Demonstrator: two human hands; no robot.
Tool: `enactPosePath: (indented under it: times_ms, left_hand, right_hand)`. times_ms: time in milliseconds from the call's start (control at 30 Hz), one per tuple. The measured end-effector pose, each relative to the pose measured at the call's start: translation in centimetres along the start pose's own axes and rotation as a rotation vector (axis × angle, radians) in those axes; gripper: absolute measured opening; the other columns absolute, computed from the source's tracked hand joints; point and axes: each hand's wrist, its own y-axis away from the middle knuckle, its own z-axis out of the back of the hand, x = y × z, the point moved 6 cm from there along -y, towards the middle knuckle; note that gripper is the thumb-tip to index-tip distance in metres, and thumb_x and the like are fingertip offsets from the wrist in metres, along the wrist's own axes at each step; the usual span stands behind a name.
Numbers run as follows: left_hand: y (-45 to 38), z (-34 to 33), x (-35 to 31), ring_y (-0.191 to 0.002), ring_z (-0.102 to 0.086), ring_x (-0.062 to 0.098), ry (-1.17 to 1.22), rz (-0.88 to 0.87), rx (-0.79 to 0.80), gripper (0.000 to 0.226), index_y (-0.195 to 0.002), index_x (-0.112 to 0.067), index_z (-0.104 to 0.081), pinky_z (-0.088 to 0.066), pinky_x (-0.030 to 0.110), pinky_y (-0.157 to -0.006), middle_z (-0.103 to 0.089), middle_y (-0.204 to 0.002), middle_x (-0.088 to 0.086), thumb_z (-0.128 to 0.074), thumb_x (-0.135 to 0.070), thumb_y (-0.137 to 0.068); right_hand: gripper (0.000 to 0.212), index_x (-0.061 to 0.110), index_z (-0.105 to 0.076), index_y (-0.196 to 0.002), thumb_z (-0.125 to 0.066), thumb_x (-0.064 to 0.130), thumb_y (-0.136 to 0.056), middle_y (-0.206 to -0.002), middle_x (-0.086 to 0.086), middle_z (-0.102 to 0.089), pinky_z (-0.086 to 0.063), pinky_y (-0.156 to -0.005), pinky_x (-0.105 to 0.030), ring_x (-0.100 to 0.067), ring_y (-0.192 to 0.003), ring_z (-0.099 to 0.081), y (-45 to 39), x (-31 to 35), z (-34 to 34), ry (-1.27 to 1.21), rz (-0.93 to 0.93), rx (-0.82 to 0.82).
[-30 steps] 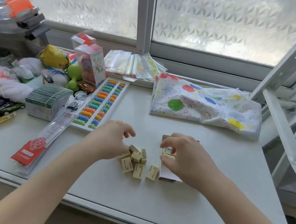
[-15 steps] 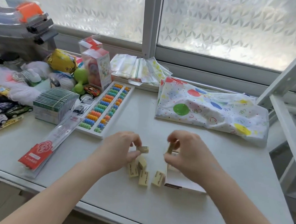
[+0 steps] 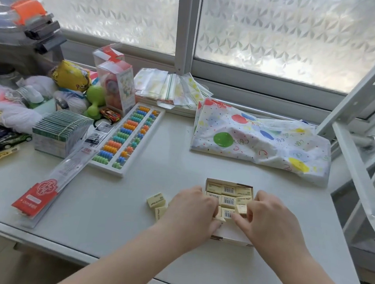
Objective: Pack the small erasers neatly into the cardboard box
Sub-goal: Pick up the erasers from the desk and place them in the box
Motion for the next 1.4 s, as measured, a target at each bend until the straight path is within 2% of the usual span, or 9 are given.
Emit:
enactPosePath:
  times_ms: [200,467,600,733,900,1067,1167,1300,1400]
  left_hand:
    - [0.1,0.2,-0.4,-0.103,-0.047,0.022,-0.07,-0.066,-0.031,0.025,-0.101,-0.013,-0.065,-0.043,0.034,-0.081,-0.054,-0.106,0.004,-0.05,-0.027,-0.088]
    - [0.1,0.1,-0.3,-0.106,-0.046,0.018,-0.061,-0.059,0.008,0.027,-0.106,-0.02,-0.067,-0.04,0.029,-0.077,-0.055,-0.106,0.0,-0.052,-0.031,-0.087]
    - [0.6,3.6,3.5,-0.105,-0.052,0.009,0.1,0.063,-0.075,0.031,-0.118,-0.029,-0.06,-0.046,0.029,-0.087,-0.057,-0.109,-0.009,-0.055,-0.031,-0.088]
    - [1.8,5.3,9.1,-0.102,-0.053,0.004,0.098,0.17,0.118,0.043,-0.122,-0.037,-0.054,-0.047,0.025,-0.089,-0.054,-0.113,-0.014,-0.06,-0.018,-0.084]
    - [2.9,2.8,10.1,-0.107,-0.052,0.003,0.099,0.13,0.262,0.049,-0.125,-0.04,-0.052,-0.044,0.021,-0.09,-0.049,-0.119,-0.016,-0.054,-0.011,-0.086]
    - [2.4,1.4,10.6,-0.081,-0.048,0.005,0.084,0.099,0.159,0.031,-0.112,-0.034,-0.063,-0.038,0.017,-0.077,-0.05,-0.103,-0.015,-0.06,-0.018,-0.085]
    - [2.4,2.5,10.8,-0.083,-0.053,0.003,0.141,0.121,0.082,0.033,-0.114,-0.031,-0.061,-0.046,0.02,-0.082,-0.049,-0.1,-0.013,-0.067,-0.028,-0.082]
    - [2.5,5.0,7.1,-0.085,-0.056,-0.002,0.327,0.048,-0.057,0.033,-0.115,-0.028,-0.061,-0.05,0.019,-0.082,-0.05,-0.101,-0.016,-0.066,-0.034,-0.082]
    - [2.3,4.4,2.4,-0.086,-0.057,0.001,0.382,-0.067,-0.058,0.037,-0.118,-0.025,-0.06,-0.049,0.022,-0.084,-0.053,-0.105,-0.011,-0.064,-0.037,-0.083]
  right_hand:
    - [0.042,0.023,-0.032,-0.055,-0.052,0.048,-0.083,-0.071,0.006,-0.033,-0.031,-0.062,-0.024,-0.013,-0.076,-0.037,-0.1,-0.5,-0.2,-0.014,-0.015,0.139]
    - [0.031,0.026,-0.021,-0.059,-0.043,0.029,-0.081,-0.085,0.003,-0.039,-0.034,-0.066,-0.026,-0.015,-0.081,-0.036,-0.2,-0.2,-1.5,0.013,0.019,0.314]
    - [0.015,0.023,-0.041,-0.072,-0.048,0.033,-0.08,-0.089,0.005,-0.046,-0.035,-0.066,-0.026,-0.014,-0.081,-0.038,-0.6,0.4,-0.1,-0.033,0.051,0.259]
    - [0.019,0.024,-0.053,-0.098,-0.053,0.034,-0.081,-0.103,0.009,-0.052,-0.04,-0.077,-0.024,-0.012,-0.096,-0.048,-0.8,4.1,1.4,-0.211,0.196,0.198]
    - [0.039,0.021,-0.045,-0.123,-0.049,0.035,-0.086,-0.116,0.0,-0.052,-0.044,-0.09,-0.033,-0.019,-0.114,-0.046,-0.8,9.6,-0.5,-0.223,0.316,0.25]
    - [0.029,0.018,-0.05,-0.117,-0.045,0.018,-0.088,-0.106,-0.008,-0.057,-0.042,-0.077,-0.034,-0.028,-0.103,-0.054,-1.1,12.1,-2.5,-0.252,0.321,0.23]
    - [0.022,0.017,-0.059,-0.107,-0.049,0.017,-0.087,-0.102,-0.006,-0.064,-0.044,-0.078,-0.032,-0.025,-0.097,-0.057,-1.6,11.0,-2.0,-0.379,0.248,0.178]
    - [0.003,0.023,-0.065,-0.079,-0.068,0.022,-0.077,-0.074,0.004,-0.066,-0.05,-0.068,-0.027,-0.013,-0.067,-0.06,-2.6,4.7,1.6,-0.586,-0.005,0.117]
    - [0.015,0.024,-0.065,-0.068,-0.074,0.013,-0.071,-0.069,0.003,-0.065,-0.051,-0.062,-0.027,-0.012,-0.057,-0.063,-1.5,0.0,3.3,-0.655,-0.133,0.201]
